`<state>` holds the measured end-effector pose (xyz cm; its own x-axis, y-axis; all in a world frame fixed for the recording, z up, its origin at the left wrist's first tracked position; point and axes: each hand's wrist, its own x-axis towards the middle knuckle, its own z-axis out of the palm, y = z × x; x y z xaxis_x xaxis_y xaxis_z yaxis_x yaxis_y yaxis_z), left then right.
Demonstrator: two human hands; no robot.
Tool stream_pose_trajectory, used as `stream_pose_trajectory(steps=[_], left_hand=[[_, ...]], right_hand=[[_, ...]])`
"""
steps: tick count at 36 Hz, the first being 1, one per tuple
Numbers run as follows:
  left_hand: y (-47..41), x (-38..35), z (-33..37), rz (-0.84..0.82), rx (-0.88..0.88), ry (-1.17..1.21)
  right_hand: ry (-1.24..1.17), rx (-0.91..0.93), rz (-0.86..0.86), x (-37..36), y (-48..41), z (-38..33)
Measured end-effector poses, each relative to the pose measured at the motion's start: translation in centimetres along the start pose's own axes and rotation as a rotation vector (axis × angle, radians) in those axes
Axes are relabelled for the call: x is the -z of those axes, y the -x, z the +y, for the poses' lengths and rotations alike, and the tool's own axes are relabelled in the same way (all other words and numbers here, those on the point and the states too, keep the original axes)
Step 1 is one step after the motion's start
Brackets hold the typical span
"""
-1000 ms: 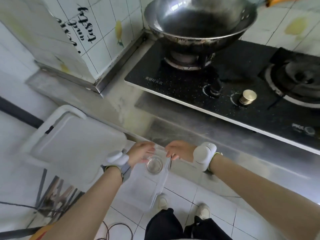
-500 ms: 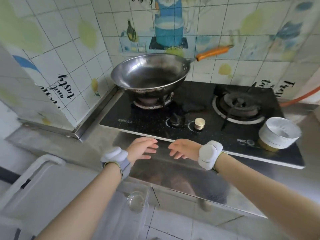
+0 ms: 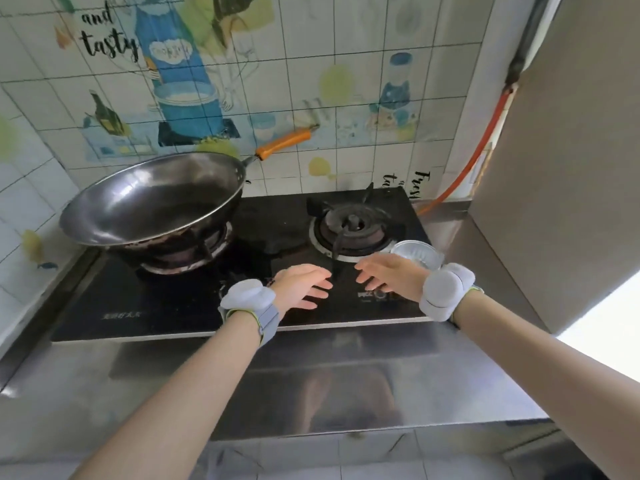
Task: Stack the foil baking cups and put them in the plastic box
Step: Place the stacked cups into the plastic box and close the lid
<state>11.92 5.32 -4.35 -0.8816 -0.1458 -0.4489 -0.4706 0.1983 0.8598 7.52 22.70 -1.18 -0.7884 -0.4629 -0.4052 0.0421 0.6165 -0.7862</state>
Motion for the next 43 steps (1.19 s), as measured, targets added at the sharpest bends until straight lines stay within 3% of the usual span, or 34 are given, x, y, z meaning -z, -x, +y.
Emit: stream_pose_trajectory(steps=[11, 21, 31, 37, 43], left_hand=[[-3.8, -6.3, 4.0, -0.113, -0.024, -0.089], [-5.1, -8.6, 4.5, -0.120, 0.031, -0.114], [-5.9, -10.1, 4.5, -0.167, 0.070, -0.134], [-6.0, -10.4, 4.1, -0.219, 0.184, -0.058], [-5.9, -10.3, 3.3, -0.206, 0.160, -0.029]], right_hand=[[-0.094, 0.017, 0.244, 7.5, -0.2, 4.1], [0.016, -0.085, 0.360, 8.6, -1.0, 6.4], [0.020, -0.194, 0.259, 7.4, -2.0, 7.4], [-0.008, -0.226, 0.228, 6.8, -2.2, 8.0], [-0.012, -0.234, 0.217, 6.2, -2.2, 8.4]])
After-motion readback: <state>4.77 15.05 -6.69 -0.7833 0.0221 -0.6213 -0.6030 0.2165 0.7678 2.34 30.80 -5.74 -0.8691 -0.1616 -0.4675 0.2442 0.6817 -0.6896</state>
